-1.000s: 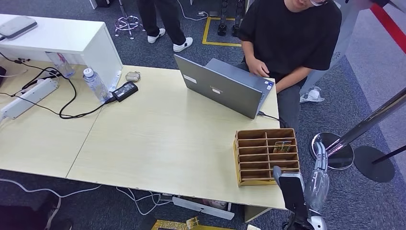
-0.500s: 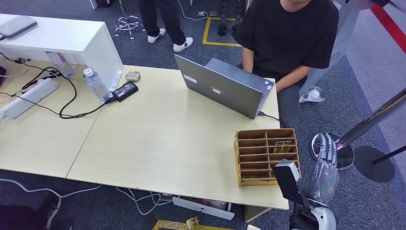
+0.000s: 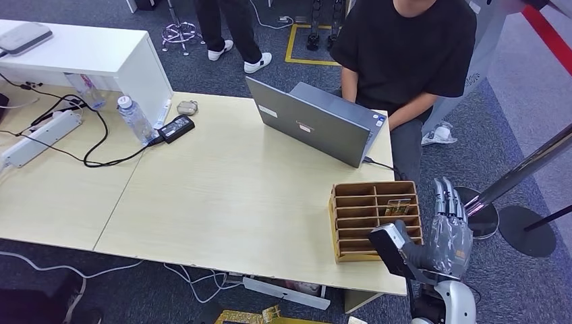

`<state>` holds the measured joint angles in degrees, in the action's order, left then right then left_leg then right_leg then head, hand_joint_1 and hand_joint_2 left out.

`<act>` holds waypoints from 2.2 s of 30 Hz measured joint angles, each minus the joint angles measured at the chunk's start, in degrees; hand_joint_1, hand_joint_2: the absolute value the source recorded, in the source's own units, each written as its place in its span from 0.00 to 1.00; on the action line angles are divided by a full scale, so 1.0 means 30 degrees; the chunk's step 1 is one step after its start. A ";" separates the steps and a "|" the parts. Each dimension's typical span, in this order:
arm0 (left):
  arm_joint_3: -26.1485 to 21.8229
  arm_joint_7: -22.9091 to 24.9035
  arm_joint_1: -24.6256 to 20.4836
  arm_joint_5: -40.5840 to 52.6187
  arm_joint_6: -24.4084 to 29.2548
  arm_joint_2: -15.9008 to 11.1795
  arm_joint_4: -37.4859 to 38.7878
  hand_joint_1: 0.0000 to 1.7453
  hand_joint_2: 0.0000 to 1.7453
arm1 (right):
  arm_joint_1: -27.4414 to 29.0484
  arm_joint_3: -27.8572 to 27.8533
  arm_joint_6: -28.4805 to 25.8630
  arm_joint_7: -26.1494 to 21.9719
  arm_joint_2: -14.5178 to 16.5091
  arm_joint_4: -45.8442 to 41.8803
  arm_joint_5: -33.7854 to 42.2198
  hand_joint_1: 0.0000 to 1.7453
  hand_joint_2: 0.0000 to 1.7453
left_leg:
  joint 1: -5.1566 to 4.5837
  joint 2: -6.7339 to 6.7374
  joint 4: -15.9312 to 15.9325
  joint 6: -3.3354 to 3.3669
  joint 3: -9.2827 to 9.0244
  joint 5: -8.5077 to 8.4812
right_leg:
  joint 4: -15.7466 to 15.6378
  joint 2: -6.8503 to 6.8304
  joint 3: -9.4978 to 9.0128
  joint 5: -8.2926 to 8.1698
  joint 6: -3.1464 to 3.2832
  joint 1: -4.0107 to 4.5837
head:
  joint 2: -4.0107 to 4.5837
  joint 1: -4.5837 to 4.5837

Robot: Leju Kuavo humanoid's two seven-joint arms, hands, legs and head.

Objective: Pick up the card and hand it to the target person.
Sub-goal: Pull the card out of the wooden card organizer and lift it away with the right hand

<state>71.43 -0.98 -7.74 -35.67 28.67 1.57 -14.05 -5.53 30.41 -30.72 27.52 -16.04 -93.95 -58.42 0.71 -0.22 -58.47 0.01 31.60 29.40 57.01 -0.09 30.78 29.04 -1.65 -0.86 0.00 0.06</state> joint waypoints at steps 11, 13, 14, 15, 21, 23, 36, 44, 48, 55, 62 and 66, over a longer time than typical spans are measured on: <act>0.0029 0.0100 -0.0096 0.0202 -0.0135 0.0000 0.0000 0.00 0.00 | -0.0543 0.0497 0.1002 0.0268 -0.0459 0.0002 -0.0366 0.25 1.00 | 0.0001 0.0000 0.0000 0.0000 0.0000 0.0000 | 0.0000 0.0000 0.0001 0.0000 0.0000 0.0001 | 0.0000 -0.0002; 0.0029 0.0100 -0.0098 0.0206 -0.0139 0.0000 0.0000 0.00 0.00 | -0.0589 0.0577 0.1022 0.0277 -0.0499 0.0002 -0.0383 0.26 1.00 | 0.0001 0.0000 0.0000 0.0000 0.0000 0.0000 | 0.0000 0.0001 0.0001 0.0000 0.0000 0.0001 | 0.0000 0.0000; 0.0029 0.0100 -0.0098 0.0215 -0.0142 0.0000 0.0000 0.00 0.00 | -0.0617 0.0632 0.1084 0.0299 -0.0525 0.0002 -0.0403 0.25 1.00 | 0.0001 0.0000 0.0000 0.0000 0.0000 0.0000 | 0.0000 0.0001 0.0001 0.0000 0.0000 0.0001 | 0.0000 0.0000; 0.0029 0.0102 -0.0099 0.0226 -0.0151 0.0000 0.0000 0.00 0.00 | -0.0646 0.0683 0.1184 0.0326 -0.0552 0.0002 -0.0430 0.25 1.00 | 0.0000 0.0000 0.0000 0.0000 0.0000 0.0000 | 0.0000 0.0001 0.0001 0.0000 0.0000 0.0001 | 0.0000 0.0002; 0.0036 0.0138 -0.0153 0.0282 -0.0250 0.0000 0.0000 0.00 0.00 | -0.1015 0.0947 0.2130 0.0583 -0.0725 0.0015 -0.0519 0.25 1.00 | 0.0000 0.0000 0.0000 0.0000 0.0000 0.0000 | 0.0000 0.0000 0.0001 0.0000 0.0000 0.0000 | 0.0000 0.0000; 0.0042 0.0157 -0.0198 0.0304 -0.0308 -0.0004 0.0000 0.00 0.00 | -0.1179 0.1035 0.2489 0.0688 -0.0805 0.0040 -0.0468 0.26 1.00 | 0.0000 0.0000 0.0000 0.0000 0.0000 0.0000 | 0.0000 0.0000 0.0000 0.0000 0.0000 0.0000 | 0.0000 -0.0002; 0.0180 0.0419 -0.0438 0.0610 -0.0452 -0.0007 0.0000 0.00 0.00 | -0.2247 0.1656 0.4818 0.1288 -0.1342 0.0738 0.0754 0.28 1.00 | 0.0000 -0.0001 -0.0001 0.0000 0.0004 0.0000 | 0.0001 -0.0001 0.0002 0.0000 0.0000 0.0000 | 0.0000 0.0000; 0.0319 0.0477 -0.0530 0.0639 -0.0530 0.0000 0.0000 0.00 0.00 | -0.2920 0.2049 0.5982 0.1490 -0.1688 0.1727 0.1267 0.27 1.00 | 0.0000 -0.0001 -0.0002 0.0000 0.0004 0.0000 | 0.0001 -0.0002 0.0002 0.0000 0.0000 0.0000 | 0.0000 -0.0002; 0.0342 0.0479 -0.0547 0.0639 -0.0556 0.0000 0.0000 0.00 0.00 | -0.3011 0.2182 0.6220 0.1599 -0.1814 0.2077 0.1399 0.29 1.00 | 0.0000 -0.0001 -0.0002 0.0000 0.0006 0.0000 | 0.0001 -0.0002 0.0004 0.0000 0.0000 0.0000 | 0.0000 0.0002; 0.0395 0.0474 -0.0551 0.0639 -0.0659 0.0000 0.0000 0.00 0.00 | -0.3163 0.2535 0.6607 0.1812 -0.2047 0.2395 0.1530 0.33 1.00 | 0.0000 -0.0001 -0.0002 0.0000 0.0007 0.0000 | 0.0000 -0.0002 0.0006 0.0000 0.0000 0.0000 | 0.0000 0.0000; 0.0505 0.0472 -0.0551 0.0639 -0.0679 0.0000 0.0000 0.00 0.00 | -0.3213 0.2768 0.6754 0.1967 -0.2209 0.2616 0.1586 0.49 1.00 | 0.0000 -0.0001 -0.0003 0.0000 0.0006 0.0000 | 0.0001 -0.0001 0.0005 0.0000 0.0000 0.0001 | 0.0000 0.0000; 0.0512 0.0474 -0.0555 0.0645 -0.0683 0.0000 0.0000 0.00 0.00 | -0.3381 0.2838 0.6745 0.2013 -0.2220 0.2636 0.1610 0.49 1.00 | 0.0001 0.0000 -0.0003 0.0000 0.0003 0.0000 | 0.0000 0.0001 0.0006 0.0000 0.0000 0.0001 | 0.0000 0.0000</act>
<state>72.96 0.44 -9.41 -33.73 26.62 1.57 -14.05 -15.68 38.93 -10.49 33.56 -22.70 -86.04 -53.59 0.71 -0.22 -58.48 0.01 31.60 29.40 57.01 -0.09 30.80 29.04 -1.65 -0.85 0.00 0.06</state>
